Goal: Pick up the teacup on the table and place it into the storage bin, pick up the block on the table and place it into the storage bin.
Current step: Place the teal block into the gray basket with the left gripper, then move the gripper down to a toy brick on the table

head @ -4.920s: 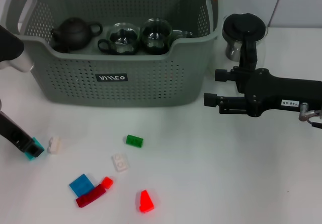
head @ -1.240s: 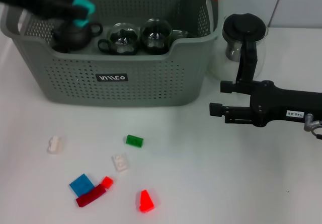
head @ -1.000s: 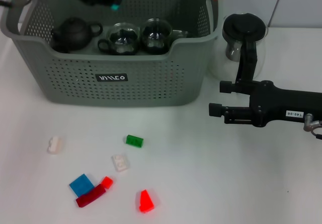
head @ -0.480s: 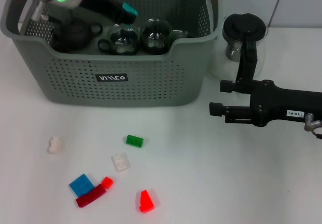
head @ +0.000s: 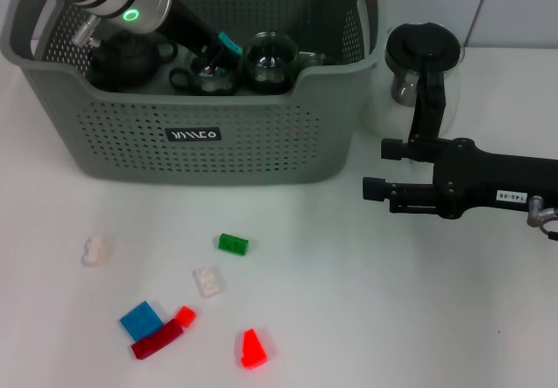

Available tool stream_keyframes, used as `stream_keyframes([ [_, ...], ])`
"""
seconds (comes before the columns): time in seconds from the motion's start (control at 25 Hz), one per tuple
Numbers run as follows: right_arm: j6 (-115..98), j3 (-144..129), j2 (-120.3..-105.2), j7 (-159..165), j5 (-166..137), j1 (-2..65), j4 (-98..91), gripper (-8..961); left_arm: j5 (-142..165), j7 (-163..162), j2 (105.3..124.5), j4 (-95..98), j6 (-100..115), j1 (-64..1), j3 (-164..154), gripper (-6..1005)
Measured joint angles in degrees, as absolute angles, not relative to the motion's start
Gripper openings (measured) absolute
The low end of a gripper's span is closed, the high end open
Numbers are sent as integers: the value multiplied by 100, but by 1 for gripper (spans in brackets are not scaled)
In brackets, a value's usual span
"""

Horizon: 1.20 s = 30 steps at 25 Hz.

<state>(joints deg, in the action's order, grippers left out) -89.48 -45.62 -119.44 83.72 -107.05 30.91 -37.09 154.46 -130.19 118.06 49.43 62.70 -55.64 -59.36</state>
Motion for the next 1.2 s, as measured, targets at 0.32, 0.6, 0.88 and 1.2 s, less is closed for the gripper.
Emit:
stream_keyframes([
  [0.32,-8947,-4561,-11944,8372,-10705,3085,-3709,884,15330,-13010,11876,5092,6308,-5545,-5873,491],
  [0.6,-8947,-4561,-11944,8391,-10705,3085,-3708,885,13698,-12773,11897,6271,6984,-4863,-5260,612],
  [0.88,-8953,-4568,-11943,8441,-10705,3076,-3709,885,12183,-12665,11966,6989,7234,-3815,-4956,682],
  [1.2,-8956,-4562,-11901,8559,-10705,3073,-3709,884,12172,-13082,11866,7910,8487,-3562,-4793,679],
])
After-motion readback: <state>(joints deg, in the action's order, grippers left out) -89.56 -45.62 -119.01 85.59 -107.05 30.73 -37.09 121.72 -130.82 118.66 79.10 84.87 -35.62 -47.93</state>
